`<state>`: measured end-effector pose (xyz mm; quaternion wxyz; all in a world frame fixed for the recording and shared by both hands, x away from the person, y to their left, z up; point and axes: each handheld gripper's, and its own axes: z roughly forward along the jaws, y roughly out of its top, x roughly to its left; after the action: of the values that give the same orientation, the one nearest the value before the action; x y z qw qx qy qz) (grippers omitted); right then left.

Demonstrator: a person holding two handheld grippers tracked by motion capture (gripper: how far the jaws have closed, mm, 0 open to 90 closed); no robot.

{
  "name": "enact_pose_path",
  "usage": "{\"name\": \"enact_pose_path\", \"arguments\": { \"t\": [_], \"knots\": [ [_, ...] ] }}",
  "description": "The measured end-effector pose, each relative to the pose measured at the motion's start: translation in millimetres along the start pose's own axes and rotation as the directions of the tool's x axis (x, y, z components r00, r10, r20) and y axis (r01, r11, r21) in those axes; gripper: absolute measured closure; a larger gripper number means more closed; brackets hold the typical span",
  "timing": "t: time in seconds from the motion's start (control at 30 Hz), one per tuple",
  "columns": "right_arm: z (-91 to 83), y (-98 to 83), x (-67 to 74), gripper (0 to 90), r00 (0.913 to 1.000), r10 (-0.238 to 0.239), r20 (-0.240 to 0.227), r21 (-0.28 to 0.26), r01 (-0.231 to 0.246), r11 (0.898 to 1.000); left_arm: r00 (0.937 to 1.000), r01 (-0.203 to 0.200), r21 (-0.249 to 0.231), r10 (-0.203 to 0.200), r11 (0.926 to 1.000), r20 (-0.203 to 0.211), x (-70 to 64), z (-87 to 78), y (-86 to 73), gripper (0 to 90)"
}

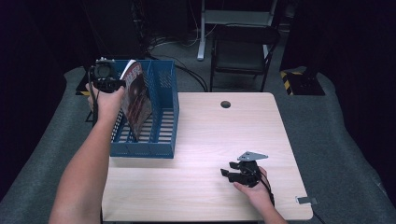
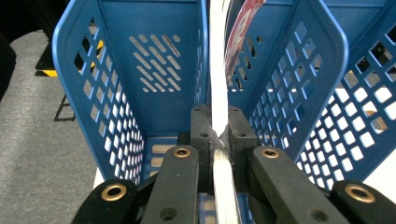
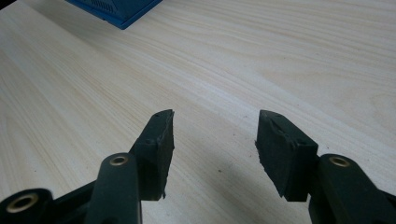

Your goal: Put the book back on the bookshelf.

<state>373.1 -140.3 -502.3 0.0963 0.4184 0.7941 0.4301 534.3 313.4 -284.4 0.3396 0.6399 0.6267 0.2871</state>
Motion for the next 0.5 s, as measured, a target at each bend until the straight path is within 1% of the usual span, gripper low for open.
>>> {"name": "enact_pose_path", "arguments": {
  "t": [0.03,0.13,0.17,0.27,0.3,0.33,0.4,0.43,0.5],
  "knots": [
    [0.1,0.0,-0.6,46.2,1.0000,-0.006,-0.001,-0.001,0.006,1.000,1.0000,0.004,-0.002,-0.004,1.0000,0.002,0.1,0.9,0.0,84.2],
    [0.2,0.0,-0.9,46.2,1.0000,-0.003,-0.002,-0.001,0.003,1.000,1.0000,0.003,-0.008,-0.003,1.0000,0.001,-1.0,3.0,-0.7,84.2],
    [0.3,0.0,-1.6,46.2,0.9999,-0.012,-0.001,-0.001,0.012,1.000,1.0000,0.001,-0.005,-0.001,1.0000,0.002,-0.8,4.2,-0.9,84.2],
    [0.4,0.1,-0.7,46.3,1.0000,-0.003,-0.001,-0.001,0.003,1.000,1.0000,0.004,-0.006,-0.004,1.0000,0.000,-0.8,6.4,-1.8,84.2],
    [0.5,0.2,-1.1,46.3,1.0000,-0.009,-0.001,-0.002,0.009,1.000,1.0000,0.000,-0.015,0.000,0.9999,-0.005,-1.1,7.1,-2.5,84.2],
    [0.4,0.2,-1.0,46.3,1.0000,-0.008,-0.002,-0.002,0.008,1.000,1.0000,0.006,-0.014,-0.006,0.9999,-0.004,-1.4,7.4,-2.9,84.2],
    [0.4,0.2,-1.2,46.3,1.0000,-0.009,-0.001,-0.004,0.009,1.000,1.0000,0.002,-0.012,-0.002,0.9999,-0.004,-1.4,7.7,-3.1,84.2],
    [0.2,0.1,-1.3,46.3,1.0000,-0.007,0.000,-0.003,0.007,1.000,1.0000,0.000,-0.022,0.000,0.9998,-0.007,-1.2,8.5,-3.8,84.2],
    [0.2,0.0,-1.4,46.3,1.0000,-0.007,0.002,-0.007,0.007,1.000,1.0000,0.003,-0.022,-0.003,0.9998,-0.007,-1.5,9.1,-4.1,84.2]
  ]
}}
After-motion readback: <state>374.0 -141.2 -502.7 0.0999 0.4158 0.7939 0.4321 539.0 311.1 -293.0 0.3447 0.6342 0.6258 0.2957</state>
